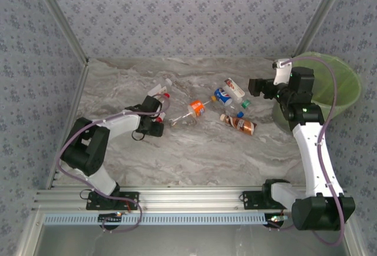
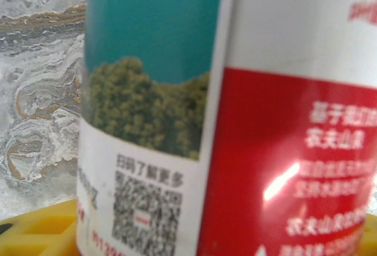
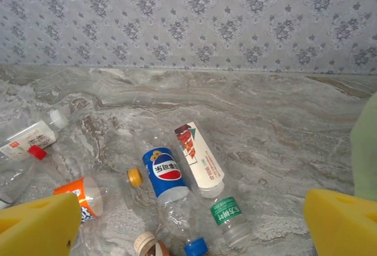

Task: Put the plastic bottles in the bin

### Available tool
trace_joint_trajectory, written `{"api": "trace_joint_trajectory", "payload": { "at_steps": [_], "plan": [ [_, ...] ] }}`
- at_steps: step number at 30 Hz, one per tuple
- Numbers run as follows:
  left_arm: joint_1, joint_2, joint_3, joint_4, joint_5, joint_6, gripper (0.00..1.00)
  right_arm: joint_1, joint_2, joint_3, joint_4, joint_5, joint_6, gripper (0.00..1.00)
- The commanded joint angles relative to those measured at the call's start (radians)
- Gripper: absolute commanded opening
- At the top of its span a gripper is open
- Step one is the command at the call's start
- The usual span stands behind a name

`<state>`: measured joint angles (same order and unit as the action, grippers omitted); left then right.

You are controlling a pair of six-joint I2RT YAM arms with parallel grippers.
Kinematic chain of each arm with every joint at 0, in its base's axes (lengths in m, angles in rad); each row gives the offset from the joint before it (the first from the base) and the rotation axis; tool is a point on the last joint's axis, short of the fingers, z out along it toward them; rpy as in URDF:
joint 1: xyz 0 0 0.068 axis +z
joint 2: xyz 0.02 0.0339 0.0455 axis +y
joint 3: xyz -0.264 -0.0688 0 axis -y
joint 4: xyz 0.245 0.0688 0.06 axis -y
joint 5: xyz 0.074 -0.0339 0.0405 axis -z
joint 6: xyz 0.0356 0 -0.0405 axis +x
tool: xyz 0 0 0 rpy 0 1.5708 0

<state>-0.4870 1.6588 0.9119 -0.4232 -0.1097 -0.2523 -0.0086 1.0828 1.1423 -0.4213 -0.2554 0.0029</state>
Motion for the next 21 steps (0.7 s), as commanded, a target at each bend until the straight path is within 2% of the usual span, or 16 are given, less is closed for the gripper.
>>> {"api": "trace_joint_trajectory", "payload": {
  "at_steps": [1, 9, 21],
  "plan": [
    [-0.017, -0.024, -0.005, 0.004, -0.002, 0.018, 0.61, 0.022, -0.012, 0.028, -0.009, 0.019, -0.001, 0.99],
    [-0.039, -0.120, -0.048, 0.045, 0.012, 0.045, 0.54, 0.071, -0.003, 0.028, 0.013, 0.047, 0.011, 0.99],
    [-0.046, -0.333, -0.080, 0.107, 0.065, 0.019, 0.53, 0.177, -0.009, -0.012, 0.102, 0.004, 0.035, 0.99]
  ]
}}
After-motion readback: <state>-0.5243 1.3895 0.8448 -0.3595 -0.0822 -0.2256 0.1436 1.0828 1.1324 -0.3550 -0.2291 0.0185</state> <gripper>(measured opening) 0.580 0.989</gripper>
